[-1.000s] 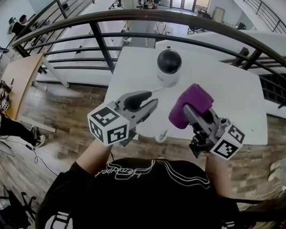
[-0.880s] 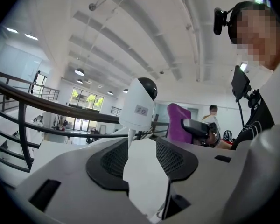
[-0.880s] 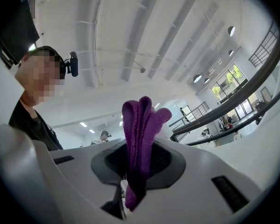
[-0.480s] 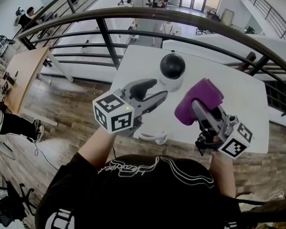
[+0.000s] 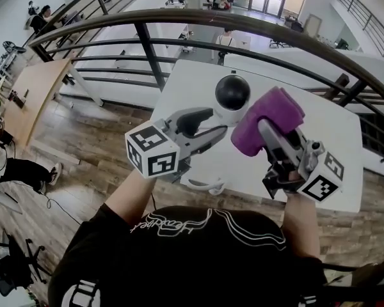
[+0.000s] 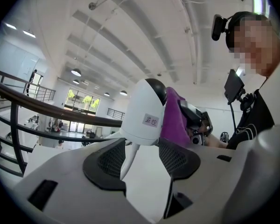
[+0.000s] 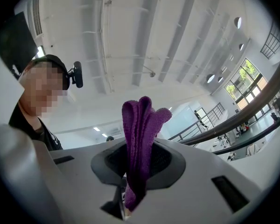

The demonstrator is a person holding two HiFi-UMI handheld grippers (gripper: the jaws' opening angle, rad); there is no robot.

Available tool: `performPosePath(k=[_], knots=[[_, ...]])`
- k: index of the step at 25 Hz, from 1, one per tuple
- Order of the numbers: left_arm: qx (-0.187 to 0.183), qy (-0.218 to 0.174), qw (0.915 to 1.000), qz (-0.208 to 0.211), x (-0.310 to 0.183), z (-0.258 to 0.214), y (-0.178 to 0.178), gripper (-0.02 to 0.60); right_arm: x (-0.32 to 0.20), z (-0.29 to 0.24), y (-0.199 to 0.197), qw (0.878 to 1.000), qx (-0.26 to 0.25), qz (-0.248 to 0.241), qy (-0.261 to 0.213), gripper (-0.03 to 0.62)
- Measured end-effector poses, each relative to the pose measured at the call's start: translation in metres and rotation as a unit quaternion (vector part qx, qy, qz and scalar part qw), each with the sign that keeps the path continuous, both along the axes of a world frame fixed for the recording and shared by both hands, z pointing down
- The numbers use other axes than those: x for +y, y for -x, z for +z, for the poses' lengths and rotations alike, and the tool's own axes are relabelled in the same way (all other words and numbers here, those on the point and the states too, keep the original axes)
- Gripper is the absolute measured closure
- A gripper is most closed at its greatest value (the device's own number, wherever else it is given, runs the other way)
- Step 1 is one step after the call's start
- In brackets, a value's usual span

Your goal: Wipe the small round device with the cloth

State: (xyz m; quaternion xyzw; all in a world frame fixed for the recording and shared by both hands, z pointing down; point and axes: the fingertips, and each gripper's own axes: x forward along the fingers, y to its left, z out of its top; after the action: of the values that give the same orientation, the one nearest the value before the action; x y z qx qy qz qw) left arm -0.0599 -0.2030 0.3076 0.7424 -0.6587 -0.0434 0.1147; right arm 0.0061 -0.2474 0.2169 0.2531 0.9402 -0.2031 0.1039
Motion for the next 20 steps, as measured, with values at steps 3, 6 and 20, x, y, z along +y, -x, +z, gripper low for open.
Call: performPosePath(k=[3, 6, 20], knots=[[-0.003, -0.001, 1.0000, -0.001, 0.000, -0.001, 0.000, 0.362, -0.002, -0.007, 0.006, 1.000, -0.009, -0.002, -0.003, 0.533], [0.001, 0.000, 1.0000, -0.003, 0.000, 0.001, 0.003, 0.362, -0.004, -0.009, 0.012, 1.000, -0.014, -0.005, -0.004, 0.533], [0.004, -0.003, 1.0000, 0.002, 0.001, 0.004, 0.002, 0.362, -0.025, 0.004, 0.032, 1.000, -0.005, 0.014, -0.012, 0.533]])
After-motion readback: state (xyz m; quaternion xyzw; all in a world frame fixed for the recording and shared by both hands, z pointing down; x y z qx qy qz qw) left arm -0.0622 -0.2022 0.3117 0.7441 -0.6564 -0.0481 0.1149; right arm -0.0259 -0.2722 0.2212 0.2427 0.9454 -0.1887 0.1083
